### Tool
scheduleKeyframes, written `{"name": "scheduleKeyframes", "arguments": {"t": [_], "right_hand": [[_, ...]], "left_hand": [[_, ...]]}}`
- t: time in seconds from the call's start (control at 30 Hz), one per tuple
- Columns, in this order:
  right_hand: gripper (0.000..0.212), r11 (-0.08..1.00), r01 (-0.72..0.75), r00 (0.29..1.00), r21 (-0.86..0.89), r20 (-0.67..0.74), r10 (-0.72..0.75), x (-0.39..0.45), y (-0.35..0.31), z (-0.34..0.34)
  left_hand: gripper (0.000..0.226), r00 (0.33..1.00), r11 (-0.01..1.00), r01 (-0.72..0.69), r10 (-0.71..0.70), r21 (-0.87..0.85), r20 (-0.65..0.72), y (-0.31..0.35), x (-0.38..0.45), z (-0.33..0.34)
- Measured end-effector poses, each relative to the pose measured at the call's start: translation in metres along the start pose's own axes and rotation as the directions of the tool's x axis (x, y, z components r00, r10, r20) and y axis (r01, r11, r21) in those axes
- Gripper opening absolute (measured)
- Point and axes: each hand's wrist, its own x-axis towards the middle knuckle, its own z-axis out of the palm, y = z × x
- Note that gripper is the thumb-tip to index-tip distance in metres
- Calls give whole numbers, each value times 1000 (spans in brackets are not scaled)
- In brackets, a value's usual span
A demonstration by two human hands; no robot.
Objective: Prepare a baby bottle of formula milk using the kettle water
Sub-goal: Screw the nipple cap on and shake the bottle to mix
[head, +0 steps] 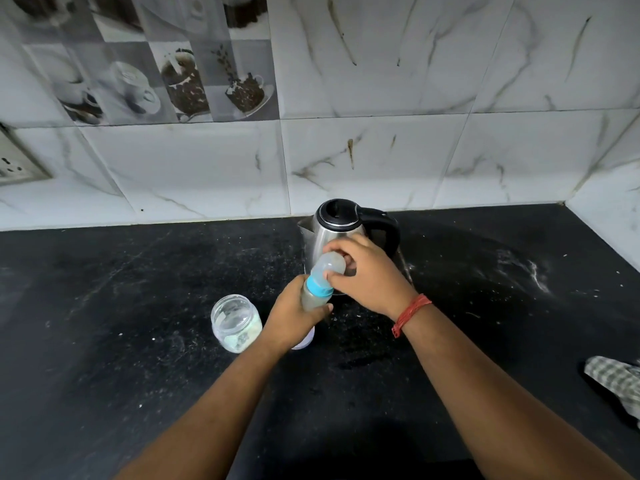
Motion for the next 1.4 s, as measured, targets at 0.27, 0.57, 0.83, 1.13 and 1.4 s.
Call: {"name": "scheduleKeyframes", "arguments": {"t": [0.27,0.57,0.83,1.13,1.4], "right_hand": [[45,1000,0,999,24,-36,1,2,1,24],[50,998,-10,985,67,-170,22,6,-3,39],[62,998,-10,985,59,-171,20,8,-9,25],[84,988,18,994,156,-113,-1,13,-10,-16],[101,974,-26,991,225,-123,55,13,-6,-9]], "left_hand": [[41,998,999,-21,24,43,-64,5,2,-12],[23,978,997,-41,52,58,-201,23,1,-8],[38,996,995,-29,36,90,-76,47,11,-27],[40,999,947,9,4,-320,41,81,19,-51],[30,997,912,24,6,-409,73,83,12,-47]]}}
